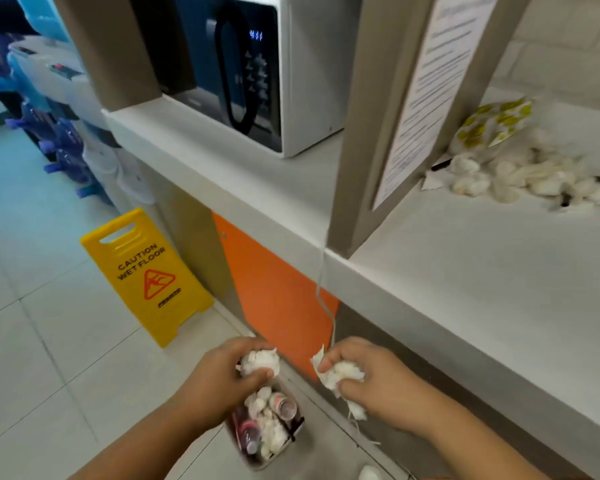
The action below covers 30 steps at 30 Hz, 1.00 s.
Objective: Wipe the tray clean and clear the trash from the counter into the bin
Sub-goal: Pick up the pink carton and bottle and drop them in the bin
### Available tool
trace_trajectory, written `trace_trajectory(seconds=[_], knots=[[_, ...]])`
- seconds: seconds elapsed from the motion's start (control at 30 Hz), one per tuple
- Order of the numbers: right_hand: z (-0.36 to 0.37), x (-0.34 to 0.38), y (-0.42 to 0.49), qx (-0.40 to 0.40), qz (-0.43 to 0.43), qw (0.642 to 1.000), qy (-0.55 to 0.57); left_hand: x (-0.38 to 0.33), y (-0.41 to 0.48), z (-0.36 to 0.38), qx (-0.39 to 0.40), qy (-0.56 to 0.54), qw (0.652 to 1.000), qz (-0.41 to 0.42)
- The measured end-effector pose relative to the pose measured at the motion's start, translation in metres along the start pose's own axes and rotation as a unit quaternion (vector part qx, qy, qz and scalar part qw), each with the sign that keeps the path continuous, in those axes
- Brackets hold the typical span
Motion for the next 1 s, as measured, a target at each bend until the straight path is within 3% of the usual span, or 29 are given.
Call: trace_trajectory(seconds=[0.17, 0.33, 0.7, 1.0], knots=[[0.064, -0.057, 0.042, 0.052, 0.054, 0.997, -0.028, 0.092, -0.004, 0.016, -0.026, 0.033, 0.99, -0.135], [0.122, -0.129, 0.098, 0.105, 0.096, 0.988, -0.059, 0.175, 0.006, 0.051, -0.023, -0.006, 0.972, -0.235], [0.237, -0.273, 0.231, 0.084, 0.157, 0.981, -0.075, 0.323, 0.051, 0.128, -0.069, -0.077, 0.935, -0.339], [0.266, -0.328, 0.266, 0.032, 0.193, 0.981, -0.004, 0.376, 0.067, 0.178, -0.041, -0.056, 0.925, -0.373]])
Point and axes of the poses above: each hand's wrist, its own y-axis towards the middle knuckle, its own z-axis out of the palm, x = y × z, the point moved 6 cm from there along y, towards the middle knuckle
